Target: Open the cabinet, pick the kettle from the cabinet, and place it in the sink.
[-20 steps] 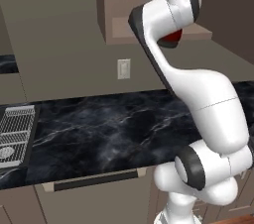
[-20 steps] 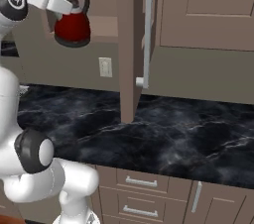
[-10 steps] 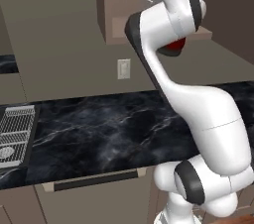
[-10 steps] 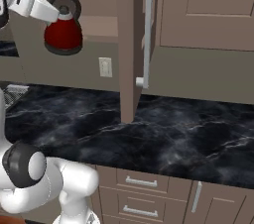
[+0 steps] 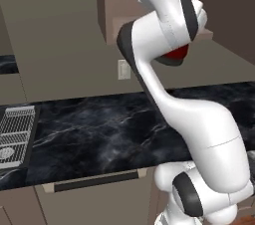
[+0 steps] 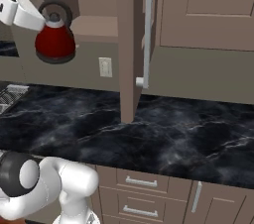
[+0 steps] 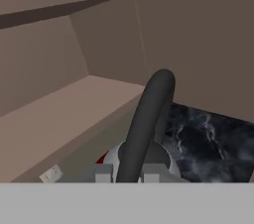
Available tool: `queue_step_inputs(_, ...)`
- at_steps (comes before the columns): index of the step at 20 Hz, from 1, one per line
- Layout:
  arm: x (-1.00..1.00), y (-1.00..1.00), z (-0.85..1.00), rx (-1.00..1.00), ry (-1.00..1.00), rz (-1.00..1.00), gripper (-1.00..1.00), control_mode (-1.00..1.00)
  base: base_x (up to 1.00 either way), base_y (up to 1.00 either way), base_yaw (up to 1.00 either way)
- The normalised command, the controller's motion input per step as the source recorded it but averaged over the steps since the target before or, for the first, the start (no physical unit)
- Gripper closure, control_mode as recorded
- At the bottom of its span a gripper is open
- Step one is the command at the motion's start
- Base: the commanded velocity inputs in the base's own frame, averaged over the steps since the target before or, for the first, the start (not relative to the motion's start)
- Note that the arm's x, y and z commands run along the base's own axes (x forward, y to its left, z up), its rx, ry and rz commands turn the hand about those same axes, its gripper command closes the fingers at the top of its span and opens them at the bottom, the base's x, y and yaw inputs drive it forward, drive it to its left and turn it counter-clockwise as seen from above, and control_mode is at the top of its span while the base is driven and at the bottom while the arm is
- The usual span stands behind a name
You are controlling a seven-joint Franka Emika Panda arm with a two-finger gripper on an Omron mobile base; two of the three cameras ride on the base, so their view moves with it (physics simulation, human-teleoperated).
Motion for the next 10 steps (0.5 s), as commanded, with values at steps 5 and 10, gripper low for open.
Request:
queue_step_inputs(5, -0.30, 0.15, -0.28, 0.00, 0.01, -0.11, 1.00, -1.00, 0.00, 0.00, 0.00)
queue_step_inputs(10, -0.05, 0.12, -0.35, 0.00, 0.05, -0.18, 1.00, -1.00, 0.00, 0.00, 0.00)
